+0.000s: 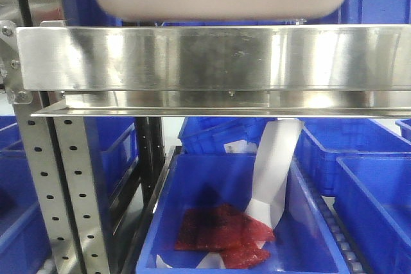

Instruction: Grab white bin and place on right shelf

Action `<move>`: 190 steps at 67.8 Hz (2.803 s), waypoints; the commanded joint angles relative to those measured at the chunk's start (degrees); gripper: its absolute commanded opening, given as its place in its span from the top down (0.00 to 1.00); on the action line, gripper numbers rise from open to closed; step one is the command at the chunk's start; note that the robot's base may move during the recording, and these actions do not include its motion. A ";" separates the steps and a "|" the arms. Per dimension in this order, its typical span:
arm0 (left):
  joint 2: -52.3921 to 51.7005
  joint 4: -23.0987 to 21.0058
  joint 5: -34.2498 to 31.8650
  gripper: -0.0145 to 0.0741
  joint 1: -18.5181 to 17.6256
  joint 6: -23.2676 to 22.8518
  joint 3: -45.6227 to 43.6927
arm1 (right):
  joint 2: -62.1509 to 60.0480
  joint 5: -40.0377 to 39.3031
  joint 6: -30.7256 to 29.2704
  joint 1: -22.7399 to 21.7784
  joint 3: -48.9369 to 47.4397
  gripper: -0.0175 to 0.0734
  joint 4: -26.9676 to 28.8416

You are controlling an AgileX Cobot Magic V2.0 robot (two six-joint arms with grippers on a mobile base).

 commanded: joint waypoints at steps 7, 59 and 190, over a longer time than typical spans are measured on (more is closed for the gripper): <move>-2.30 -8.98 6.29 0.56 -2.45 0.57 -2.08 | -1.80 4.79 -1.00 1.17 -3.88 0.47 7.04; 1.30 -5.64 -3.17 0.33 -4.44 2.56 -2.08 | 4.57 -2.95 -3.44 1.17 -3.88 0.15 6.55; -25.17 37.85 -41.41 0.97 -4.44 -4.20 10.07 | -30.41 -45.16 -3.77 -3.76 4.17 0.75 -29.44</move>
